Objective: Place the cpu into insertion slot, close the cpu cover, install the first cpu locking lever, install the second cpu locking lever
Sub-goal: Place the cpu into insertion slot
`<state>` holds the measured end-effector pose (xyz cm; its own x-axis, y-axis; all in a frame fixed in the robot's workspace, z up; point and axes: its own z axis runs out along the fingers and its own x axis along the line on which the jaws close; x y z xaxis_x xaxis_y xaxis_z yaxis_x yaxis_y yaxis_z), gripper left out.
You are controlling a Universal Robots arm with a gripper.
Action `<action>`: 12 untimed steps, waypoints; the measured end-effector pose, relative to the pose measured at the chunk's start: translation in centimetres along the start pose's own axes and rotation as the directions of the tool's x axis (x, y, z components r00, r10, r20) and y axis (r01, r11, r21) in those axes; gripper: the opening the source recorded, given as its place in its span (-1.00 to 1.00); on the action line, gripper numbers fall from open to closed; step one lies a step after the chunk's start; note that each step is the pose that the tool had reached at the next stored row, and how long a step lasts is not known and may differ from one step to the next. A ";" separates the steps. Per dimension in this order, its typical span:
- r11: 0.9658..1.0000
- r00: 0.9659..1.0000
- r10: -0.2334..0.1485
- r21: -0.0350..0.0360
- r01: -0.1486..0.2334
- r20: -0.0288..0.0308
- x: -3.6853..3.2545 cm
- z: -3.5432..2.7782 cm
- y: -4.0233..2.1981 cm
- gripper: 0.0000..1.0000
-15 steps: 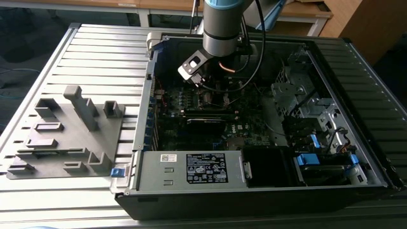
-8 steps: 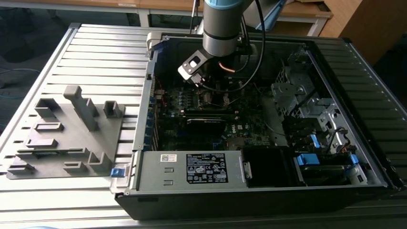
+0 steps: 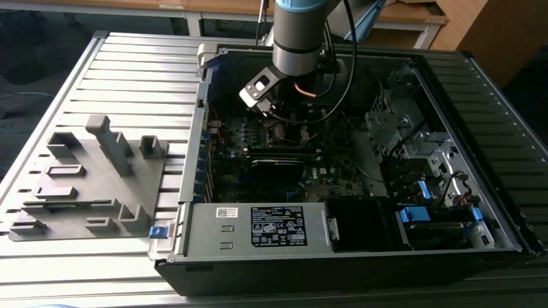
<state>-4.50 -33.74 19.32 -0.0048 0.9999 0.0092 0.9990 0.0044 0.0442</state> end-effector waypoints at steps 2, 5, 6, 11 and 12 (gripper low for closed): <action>1.000 1.000 0.000 0.000 0.000 0.000 -0.01 0.04 -0.04 0.08; 1.000 1.000 0.000 0.000 0.000 0.000 -0.01 0.10 -0.05 0.08; 1.000 1.000 0.000 0.000 0.000 0.000 0.00 0.11 -0.05 0.08; 1.000 1.000 0.000 0.000 0.000 0.000 0.00 0.11 -0.05 0.08; 1.000 1.000 0.000 0.000 0.000 0.000 0.01 0.09 -0.04 0.08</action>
<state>-4.54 -33.73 19.23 -0.0049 0.9999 0.0097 0.9990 0.0044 0.0445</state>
